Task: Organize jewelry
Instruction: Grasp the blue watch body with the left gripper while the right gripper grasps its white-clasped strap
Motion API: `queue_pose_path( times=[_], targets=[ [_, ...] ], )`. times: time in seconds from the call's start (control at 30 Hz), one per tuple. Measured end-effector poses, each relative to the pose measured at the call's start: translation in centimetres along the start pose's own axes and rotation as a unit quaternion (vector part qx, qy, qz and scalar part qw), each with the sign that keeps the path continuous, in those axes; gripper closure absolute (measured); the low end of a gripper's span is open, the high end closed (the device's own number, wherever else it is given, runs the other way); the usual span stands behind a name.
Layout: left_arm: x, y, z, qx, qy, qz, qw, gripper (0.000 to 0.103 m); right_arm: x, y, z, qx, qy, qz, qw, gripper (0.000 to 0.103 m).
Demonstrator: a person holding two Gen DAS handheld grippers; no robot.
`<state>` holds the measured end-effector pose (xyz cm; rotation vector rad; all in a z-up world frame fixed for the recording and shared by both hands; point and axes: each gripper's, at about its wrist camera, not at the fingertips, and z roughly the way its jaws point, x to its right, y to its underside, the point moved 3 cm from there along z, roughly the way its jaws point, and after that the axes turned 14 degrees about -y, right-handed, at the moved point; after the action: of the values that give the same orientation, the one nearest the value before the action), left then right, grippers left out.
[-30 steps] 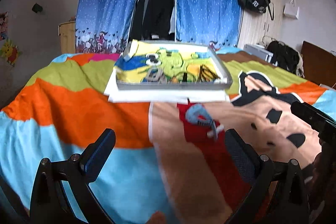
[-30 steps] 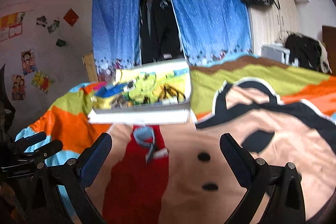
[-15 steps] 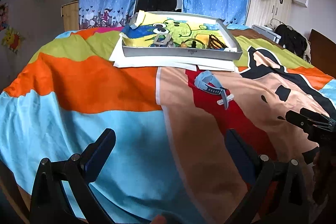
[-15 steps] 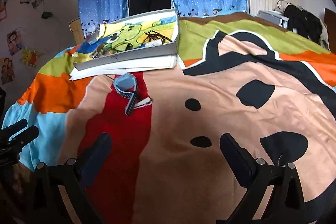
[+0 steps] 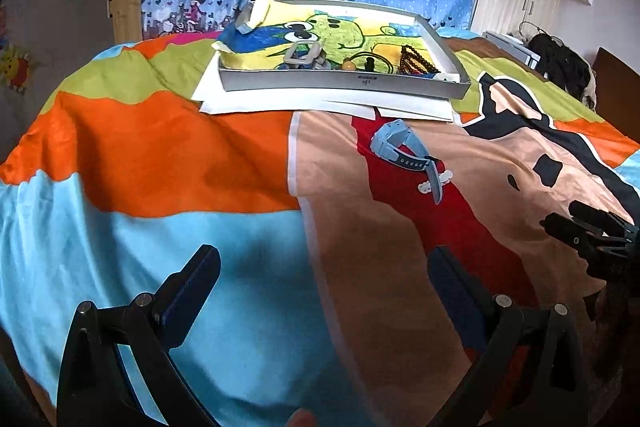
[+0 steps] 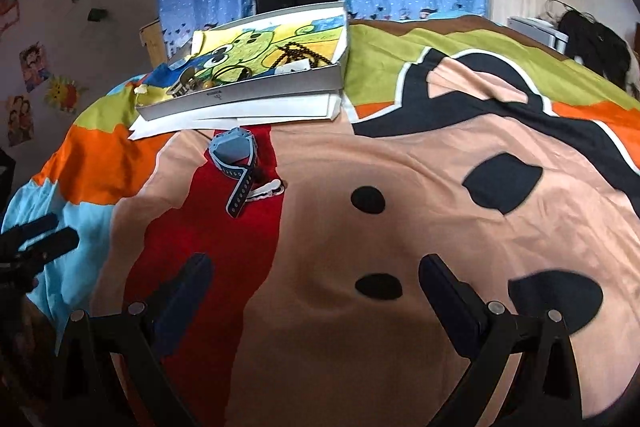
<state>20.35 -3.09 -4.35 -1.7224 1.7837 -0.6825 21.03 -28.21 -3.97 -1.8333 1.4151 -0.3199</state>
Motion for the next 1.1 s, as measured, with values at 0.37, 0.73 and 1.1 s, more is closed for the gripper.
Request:
queue_pose_path(
  times=[0.37,0.73,1.1],
  targets=[
    [1.4,-4.0,5.5,-0.023,0.051,0.007,0.9984,0.002,3.1,-4.0,4.4,-0.036,-0.093,-0.060,0.993,0.000],
    [4.5,-8.8,11.4,-0.038,0.113,0.029,0.9924,0.004,2.5,-5.3,9.9,-0.096,-0.170,-0.125,0.973,0.029],
    [6.1,-9.5,16.0,-0.073,0.142,0.045,0.9862,0.055,1.5,-5.6,12.9,-0.142,-0.210,-0.183,0.950,0.052]
  ],
)
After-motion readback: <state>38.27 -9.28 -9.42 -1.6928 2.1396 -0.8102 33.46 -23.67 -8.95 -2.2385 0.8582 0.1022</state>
